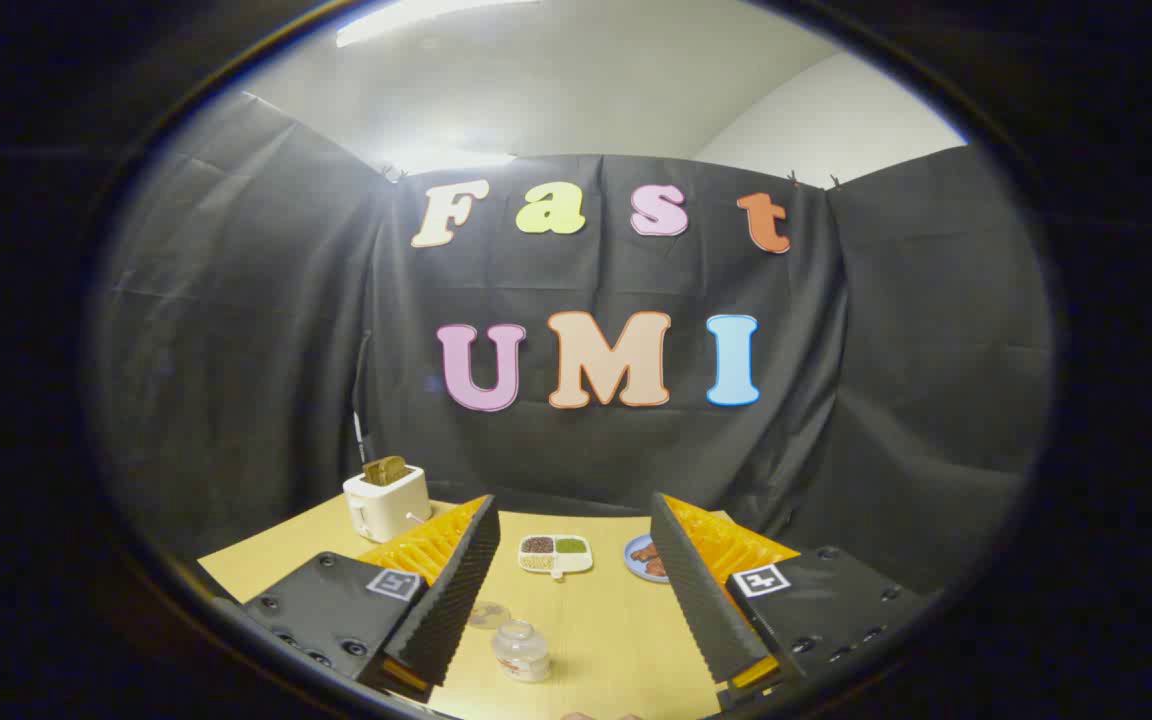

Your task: Take the bottle from table, then pour the juice into the cup, finally place the bottle on the coaster

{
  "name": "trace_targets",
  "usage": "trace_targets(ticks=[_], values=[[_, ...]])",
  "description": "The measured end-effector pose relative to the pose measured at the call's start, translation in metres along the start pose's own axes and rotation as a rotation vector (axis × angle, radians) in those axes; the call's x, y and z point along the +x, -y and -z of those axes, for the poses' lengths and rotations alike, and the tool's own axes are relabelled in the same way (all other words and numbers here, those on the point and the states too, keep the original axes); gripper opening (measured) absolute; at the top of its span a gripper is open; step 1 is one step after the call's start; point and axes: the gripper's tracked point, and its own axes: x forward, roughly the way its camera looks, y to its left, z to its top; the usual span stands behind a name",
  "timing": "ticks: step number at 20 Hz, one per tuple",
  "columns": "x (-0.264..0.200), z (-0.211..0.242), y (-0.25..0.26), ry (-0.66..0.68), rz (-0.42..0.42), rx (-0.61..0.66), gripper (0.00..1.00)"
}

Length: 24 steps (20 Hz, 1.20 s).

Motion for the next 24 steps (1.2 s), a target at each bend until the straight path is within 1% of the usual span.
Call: trace_targets(ticks=[7,11,16,22,24], values=[[-0.006,0.008,0.002,-0.014,-0.001,0.005,0.99],[-0.010,0.012,0.008,-0.013,0.015,-0.018,0.99],[-0.014,0.022,0.004,-0.024,0.008,-0.036,0.99],[-0.018,0.043,-0.001,-0.038,-0.006,-0.044,0.99],[-0.020,0.054,0.002,-0.036,0.002,-0.039,0.99]])
